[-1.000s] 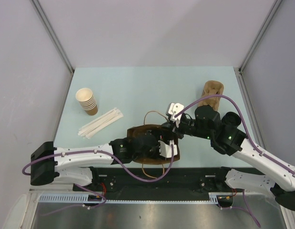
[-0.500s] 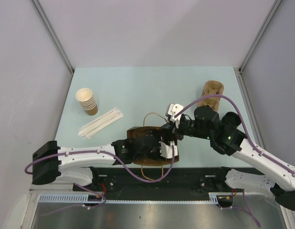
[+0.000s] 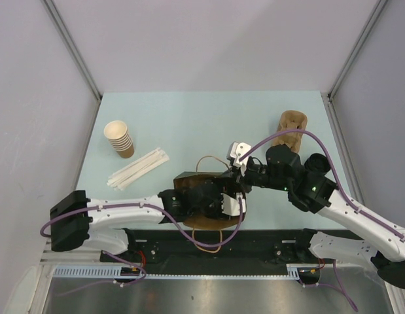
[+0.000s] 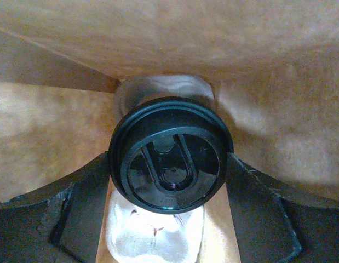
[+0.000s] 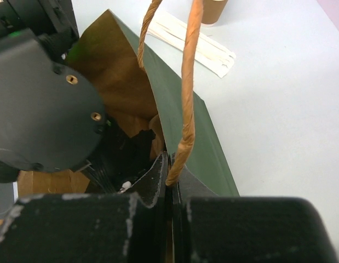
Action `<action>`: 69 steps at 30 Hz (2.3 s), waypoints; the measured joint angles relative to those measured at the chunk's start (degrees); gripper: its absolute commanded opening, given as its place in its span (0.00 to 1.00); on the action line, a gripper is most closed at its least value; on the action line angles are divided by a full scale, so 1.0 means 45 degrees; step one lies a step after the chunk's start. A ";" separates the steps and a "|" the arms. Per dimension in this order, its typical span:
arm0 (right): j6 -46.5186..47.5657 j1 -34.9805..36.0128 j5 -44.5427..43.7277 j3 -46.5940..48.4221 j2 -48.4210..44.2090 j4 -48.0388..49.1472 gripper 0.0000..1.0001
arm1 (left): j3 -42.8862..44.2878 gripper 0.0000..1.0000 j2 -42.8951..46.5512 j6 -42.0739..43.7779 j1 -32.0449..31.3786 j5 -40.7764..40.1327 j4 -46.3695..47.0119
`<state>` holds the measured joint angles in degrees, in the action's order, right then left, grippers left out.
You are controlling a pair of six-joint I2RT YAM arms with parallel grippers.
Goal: Pack the takeout coffee
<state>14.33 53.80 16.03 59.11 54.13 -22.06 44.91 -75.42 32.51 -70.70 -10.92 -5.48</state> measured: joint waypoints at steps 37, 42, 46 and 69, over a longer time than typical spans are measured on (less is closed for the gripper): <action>-0.0860 -0.4226 0.3599 0.0097 0.2370 0.2890 0.00 | 0.3419 0.04 -0.2871 0.0219 0.3609 0.5484 -0.2817; -0.0947 -0.4430 0.3803 0.0180 0.2555 0.2987 0.00 | 0.3560 0.31 -0.2977 0.0209 0.3735 0.5707 -0.2875; -0.0942 -0.4512 0.4002 0.0189 0.2613 0.3036 0.00 | 0.3677 0.54 -0.2948 0.0209 0.3755 0.5717 -0.3123; -0.0602 -0.4692 0.4425 0.0209 0.2822 0.3337 0.00 | 0.4784 1.00 -0.1758 -0.0248 0.3575 0.5523 -0.5620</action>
<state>11.62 32.69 35.94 60.05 66.83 -7.05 66.43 -83.33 31.40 -54.61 13.93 -30.76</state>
